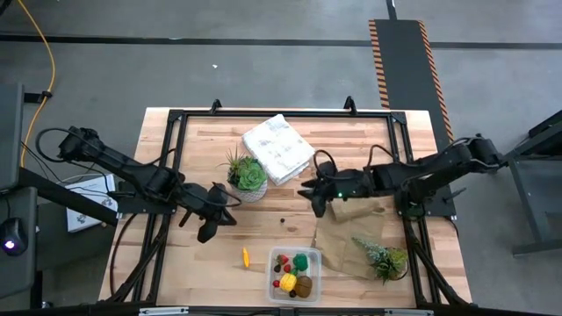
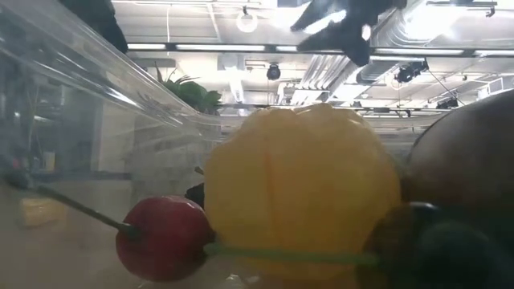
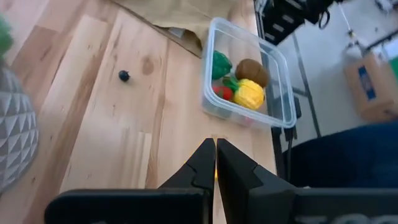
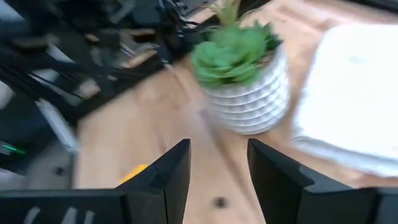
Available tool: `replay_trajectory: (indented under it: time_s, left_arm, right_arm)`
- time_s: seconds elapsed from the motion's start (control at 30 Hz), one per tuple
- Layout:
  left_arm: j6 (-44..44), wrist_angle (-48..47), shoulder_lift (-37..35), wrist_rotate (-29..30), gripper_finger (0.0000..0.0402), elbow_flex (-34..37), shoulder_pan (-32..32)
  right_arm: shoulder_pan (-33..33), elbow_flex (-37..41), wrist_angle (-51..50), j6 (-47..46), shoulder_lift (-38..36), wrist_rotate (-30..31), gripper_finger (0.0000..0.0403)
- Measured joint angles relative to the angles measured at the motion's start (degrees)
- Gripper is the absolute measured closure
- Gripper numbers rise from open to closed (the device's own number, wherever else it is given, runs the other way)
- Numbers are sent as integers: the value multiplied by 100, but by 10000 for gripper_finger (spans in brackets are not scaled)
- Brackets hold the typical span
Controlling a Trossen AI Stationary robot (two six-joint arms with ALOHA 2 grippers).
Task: Pick and placing Produce into tupperware
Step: Put the dark purple blueberry into the transparent bin
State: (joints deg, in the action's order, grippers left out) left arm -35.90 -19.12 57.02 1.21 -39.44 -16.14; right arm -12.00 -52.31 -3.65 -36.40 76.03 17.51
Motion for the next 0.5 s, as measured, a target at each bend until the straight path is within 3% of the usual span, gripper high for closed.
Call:
replay_trajectory:
  time_s: [0.27,0.5]
  left_arm:
    - [-999,170,-115,482,397,0,0]
    - [-1356,617,-154,793,396,4,0]
  right_arm:
    - [570,115,-1014,899,-198,-638,259]
    - [765,1543,73,639,-1106,-1068,282]
